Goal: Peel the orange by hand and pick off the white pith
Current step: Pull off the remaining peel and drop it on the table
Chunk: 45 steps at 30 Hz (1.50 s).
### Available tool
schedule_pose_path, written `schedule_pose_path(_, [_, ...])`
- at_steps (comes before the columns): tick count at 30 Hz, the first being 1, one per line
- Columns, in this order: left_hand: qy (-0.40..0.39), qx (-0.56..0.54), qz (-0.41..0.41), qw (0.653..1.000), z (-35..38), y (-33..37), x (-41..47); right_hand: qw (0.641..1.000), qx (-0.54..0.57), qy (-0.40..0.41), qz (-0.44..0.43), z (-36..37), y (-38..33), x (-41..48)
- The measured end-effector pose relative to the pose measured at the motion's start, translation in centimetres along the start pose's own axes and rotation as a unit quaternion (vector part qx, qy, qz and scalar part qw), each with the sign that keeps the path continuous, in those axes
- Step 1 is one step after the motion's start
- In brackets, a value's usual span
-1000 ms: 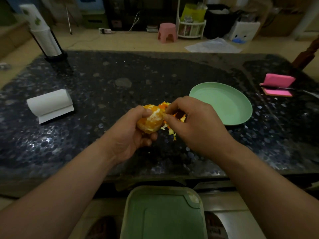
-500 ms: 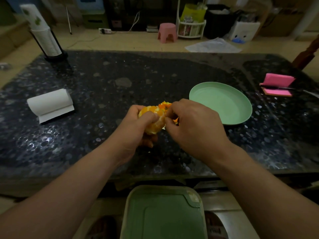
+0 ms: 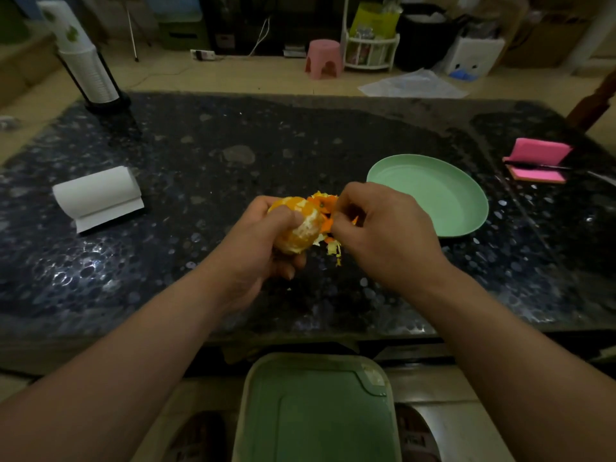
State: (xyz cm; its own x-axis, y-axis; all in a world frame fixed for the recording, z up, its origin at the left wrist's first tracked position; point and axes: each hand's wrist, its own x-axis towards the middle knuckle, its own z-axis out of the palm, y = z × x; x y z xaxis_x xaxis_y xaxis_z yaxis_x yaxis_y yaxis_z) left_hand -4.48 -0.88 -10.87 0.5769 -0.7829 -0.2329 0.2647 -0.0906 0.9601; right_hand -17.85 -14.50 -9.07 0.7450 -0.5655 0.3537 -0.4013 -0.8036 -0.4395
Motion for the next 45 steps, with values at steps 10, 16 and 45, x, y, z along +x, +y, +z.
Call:
schedule_pose_path(10, [0.011, -0.002, -0.010, 1.000, -0.2, -0.1, 0.3, 0.999, 0.019, -0.044, 0.000, 0.0, 0.5, 0.2])
schedule_pose_path(16, [0.015, 0.054, 0.005, 0.998, 0.0, -0.2, 0.1, 0.997, 0.059, -0.052, -0.023, -0.2, -0.2, -0.1])
schedule_pose_path(45, [0.015, 0.058, 0.021, 0.998, -0.1, -0.5, 0.2, 0.996, 0.068, -0.058, -0.029, -0.1, 0.3, 0.0])
